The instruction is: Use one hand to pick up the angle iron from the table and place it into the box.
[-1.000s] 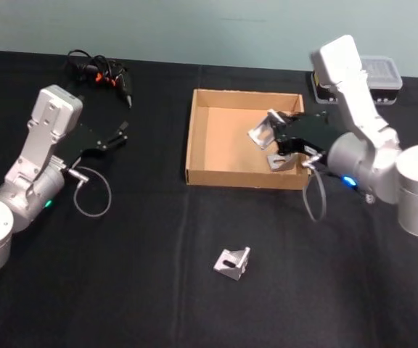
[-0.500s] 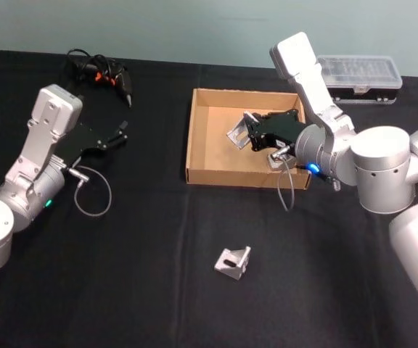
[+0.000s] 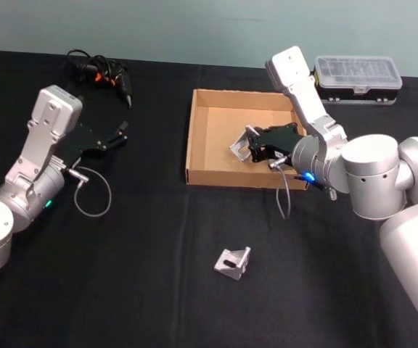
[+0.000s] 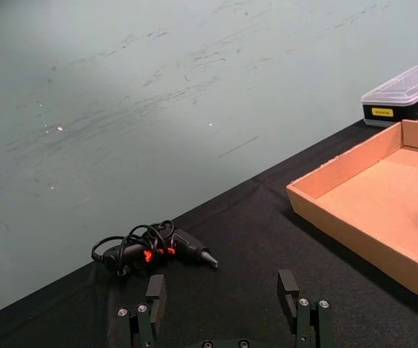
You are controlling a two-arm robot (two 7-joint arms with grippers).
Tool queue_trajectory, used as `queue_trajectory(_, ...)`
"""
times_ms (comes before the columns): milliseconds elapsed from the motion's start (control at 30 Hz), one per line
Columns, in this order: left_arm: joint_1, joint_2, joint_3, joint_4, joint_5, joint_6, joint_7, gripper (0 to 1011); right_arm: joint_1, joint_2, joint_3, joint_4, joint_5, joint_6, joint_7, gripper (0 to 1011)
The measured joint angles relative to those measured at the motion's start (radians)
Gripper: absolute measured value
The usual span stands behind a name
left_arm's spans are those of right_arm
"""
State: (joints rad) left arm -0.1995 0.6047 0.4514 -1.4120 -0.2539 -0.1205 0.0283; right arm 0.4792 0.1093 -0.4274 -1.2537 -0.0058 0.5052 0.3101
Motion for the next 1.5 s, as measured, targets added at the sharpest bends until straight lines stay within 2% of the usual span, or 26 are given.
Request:
queue_trajectory(667,0.0,0.0,0.0,0.0,0.0,0.0,0.0,1011,-0.025,-0.008,0.039,-0.013,-0.027,0.035,0.004,80)
queue_trajectory(767,0.0,0.0,0.0,0.0,0.0,0.0,0.0,1011,-0.028,-0.008,0.044,-0.016,-0.029,0.036,0.005,106)
queue_trajectory(800,0.0,0.0,0.0,0.0,0.0,0.0,0.0,1011,-0.028,-0.008,0.045,-0.017,-0.03,0.036,0.006,157)
queue_trajectory(867,0.0,0.0,0.0,0.0,0.0,0.0,0.0,1011,-0.029,-0.008,0.046,-0.017,-0.031,0.036,0.007,191)
queue_trajectory(900,0.0,0.0,0.0,0.0,0.0,0.0,0.0,1011,-0.03,-0.008,0.047,-0.018,-0.032,0.036,0.007,253)
queue_trajectory(1033,0.0,0.0,0.0,0.0,0.0,0.0,0.0,1011,-0.033,-0.009,0.051,-0.019,-0.034,0.035,0.011,348)
queue_trajectory(1067,0.0,0.0,0.0,0.0,0.0,0.0,0.0,1011,-0.034,-0.009,0.053,-0.02,-0.034,0.034,0.011,408)
queue_trajectory(1133,0.0,0.0,0.0,0.0,0.0,0.0,0.0,1011,-0.035,-0.009,0.055,-0.021,-0.034,0.032,0.011,446)
queue_trajectory(1267,0.0,0.0,0.0,0.0,0.0,0.0,0.0,1011,-0.038,-0.01,0.059,-0.025,-0.035,0.026,0.011,609)
queue_trajectory(1500,0.0,0.0,0.0,0.0,0.0,0.0,0.0,1011,-0.043,-0.007,0.062,-0.033,-0.036,0.017,0.015,805)
